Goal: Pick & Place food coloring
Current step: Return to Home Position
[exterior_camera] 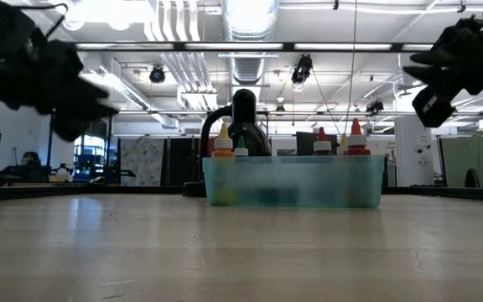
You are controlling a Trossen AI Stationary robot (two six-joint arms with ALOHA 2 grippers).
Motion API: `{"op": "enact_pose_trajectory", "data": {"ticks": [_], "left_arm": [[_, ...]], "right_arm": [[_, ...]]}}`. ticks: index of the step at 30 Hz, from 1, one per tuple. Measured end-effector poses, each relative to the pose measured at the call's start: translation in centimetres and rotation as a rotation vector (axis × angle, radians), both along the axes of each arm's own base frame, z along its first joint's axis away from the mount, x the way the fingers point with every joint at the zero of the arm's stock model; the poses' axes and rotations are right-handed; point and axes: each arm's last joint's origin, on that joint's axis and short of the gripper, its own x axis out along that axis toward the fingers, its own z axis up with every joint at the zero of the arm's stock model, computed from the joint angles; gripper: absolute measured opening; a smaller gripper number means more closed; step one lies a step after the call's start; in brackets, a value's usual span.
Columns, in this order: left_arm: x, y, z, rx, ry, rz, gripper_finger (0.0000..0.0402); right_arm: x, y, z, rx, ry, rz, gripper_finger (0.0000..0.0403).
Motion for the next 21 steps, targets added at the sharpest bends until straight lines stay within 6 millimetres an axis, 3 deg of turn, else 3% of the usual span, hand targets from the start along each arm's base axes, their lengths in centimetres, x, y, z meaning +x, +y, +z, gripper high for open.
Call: {"op": "enact_pose_trajectory", "data": {"ticks": [3, 10, 15, 21], "left_arm": [[-0.6, 0.0, -0.3, 0.000, 0.034, -0.009, 0.0140], [-1.7, 0.0, 1.6, 0.014, -0.201, -0.011, 0.0140], [-1.8, 0.1, 2.3, 0.020, -0.275, 0.010, 0.0140], [-1.8, 0.5, 2.1, 0.023, -0.255, 0.043, 0.0140]], "right_arm": [[-0.2, 0.4, 0.4, -0.008, -0.047, 0.034, 0.0063], [-0.2, 1.6, 0.5, -0.006, -0.060, 0.161, 0.0063], [-0.4, 2.3, 0.5, -0.004, -0.064, 0.244, 0.0063], [-0.4, 2.4, 0.5, -0.004, -0.064, 0.246, 0.0063]]}}
